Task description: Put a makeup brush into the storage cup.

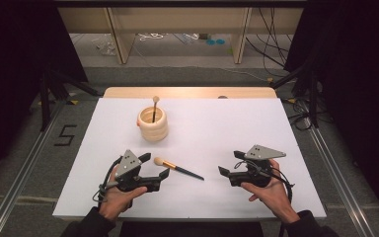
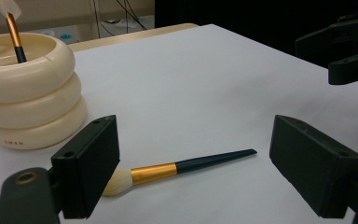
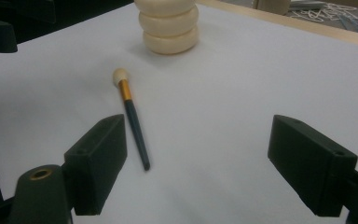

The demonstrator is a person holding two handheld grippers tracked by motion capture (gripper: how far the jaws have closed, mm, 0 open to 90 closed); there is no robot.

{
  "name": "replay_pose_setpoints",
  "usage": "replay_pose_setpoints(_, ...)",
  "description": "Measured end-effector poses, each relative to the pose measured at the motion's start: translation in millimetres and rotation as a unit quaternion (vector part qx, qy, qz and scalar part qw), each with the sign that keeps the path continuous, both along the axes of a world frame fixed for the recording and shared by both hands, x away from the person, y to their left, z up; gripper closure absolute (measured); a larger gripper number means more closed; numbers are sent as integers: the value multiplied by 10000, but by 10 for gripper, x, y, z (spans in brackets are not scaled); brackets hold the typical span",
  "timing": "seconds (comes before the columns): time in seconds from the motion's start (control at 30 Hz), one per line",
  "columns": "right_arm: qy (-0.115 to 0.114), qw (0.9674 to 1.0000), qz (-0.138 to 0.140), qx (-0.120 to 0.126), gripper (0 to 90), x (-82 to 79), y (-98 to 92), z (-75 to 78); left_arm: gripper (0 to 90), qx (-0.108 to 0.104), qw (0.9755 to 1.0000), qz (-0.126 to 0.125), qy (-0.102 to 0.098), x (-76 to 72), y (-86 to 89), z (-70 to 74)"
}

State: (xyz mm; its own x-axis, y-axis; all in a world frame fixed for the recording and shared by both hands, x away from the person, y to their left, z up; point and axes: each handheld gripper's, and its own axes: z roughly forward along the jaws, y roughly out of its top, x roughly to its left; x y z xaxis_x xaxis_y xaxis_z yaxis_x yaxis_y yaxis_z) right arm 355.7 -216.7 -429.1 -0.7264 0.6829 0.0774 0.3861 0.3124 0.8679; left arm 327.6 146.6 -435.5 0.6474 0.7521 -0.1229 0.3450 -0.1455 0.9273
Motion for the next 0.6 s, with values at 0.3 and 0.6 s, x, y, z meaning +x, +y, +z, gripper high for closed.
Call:
replay_pose_setpoints(0.3,-19,10000,13,25,204,8,3,-1,157,-5,10000,-22,37,-11,9,-6)
replay_pose_setpoints(0.6,-19,9998,166,-90,190,63,62,22,157,-83,9999,51,68,-29,55,-14)
